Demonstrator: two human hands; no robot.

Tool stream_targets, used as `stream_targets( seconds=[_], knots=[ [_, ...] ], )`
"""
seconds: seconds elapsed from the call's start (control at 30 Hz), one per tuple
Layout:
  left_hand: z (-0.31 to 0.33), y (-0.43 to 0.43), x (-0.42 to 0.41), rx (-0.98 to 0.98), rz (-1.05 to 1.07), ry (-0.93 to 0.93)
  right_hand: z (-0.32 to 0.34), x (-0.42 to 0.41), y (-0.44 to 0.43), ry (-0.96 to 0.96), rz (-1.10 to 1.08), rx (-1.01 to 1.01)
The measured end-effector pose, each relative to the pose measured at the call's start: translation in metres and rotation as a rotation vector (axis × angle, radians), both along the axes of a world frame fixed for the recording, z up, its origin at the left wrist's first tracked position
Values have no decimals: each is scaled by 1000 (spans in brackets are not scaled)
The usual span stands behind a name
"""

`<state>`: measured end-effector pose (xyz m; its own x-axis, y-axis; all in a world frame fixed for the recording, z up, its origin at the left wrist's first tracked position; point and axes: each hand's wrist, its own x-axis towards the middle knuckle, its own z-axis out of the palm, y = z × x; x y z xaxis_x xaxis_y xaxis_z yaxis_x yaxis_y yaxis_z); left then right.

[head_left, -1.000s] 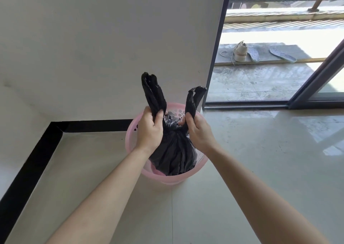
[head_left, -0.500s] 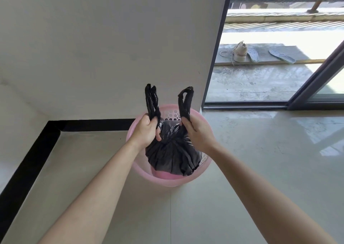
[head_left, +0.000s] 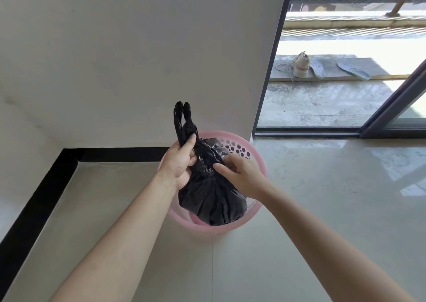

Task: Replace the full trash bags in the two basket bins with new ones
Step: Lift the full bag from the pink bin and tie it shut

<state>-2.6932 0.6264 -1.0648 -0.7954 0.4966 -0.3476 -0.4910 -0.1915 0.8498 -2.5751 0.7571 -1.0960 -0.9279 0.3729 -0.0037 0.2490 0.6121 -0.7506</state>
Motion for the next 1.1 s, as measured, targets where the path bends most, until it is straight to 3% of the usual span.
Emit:
stream_targets(
  seconds=[0.07,0.17,0.23,0.33,0.47,0.67,0.83,0.93,1.1],
  knots=[
    [-1,-2,-3,-24,-86,11,-5,3,5,80,-91,-23],
    [-2,-8,-7,-205,-398,110,-4,5,13,172,-166,-44],
    [-2,-14,-9,-315,-599,266,-1,6,17,191,-118,13],
    [5,-16,-3,-304,-799,423,3,3,19,193,30,185],
    [7,-16,4,-301,-651,407,10,-2,14,130,117,220],
    [4,-17,0,-211,-514,211,22,3,15,0,-39,-333],
    [12,-15,2,-253,-667,177,38,2,20,108,-173,-771],
    [10,-15,7,-273,-756,173,43,2,23,186,-145,-785],
    [2,-11,13,-129,-682,62,51,1,24,445,-304,-772]
  ],
)
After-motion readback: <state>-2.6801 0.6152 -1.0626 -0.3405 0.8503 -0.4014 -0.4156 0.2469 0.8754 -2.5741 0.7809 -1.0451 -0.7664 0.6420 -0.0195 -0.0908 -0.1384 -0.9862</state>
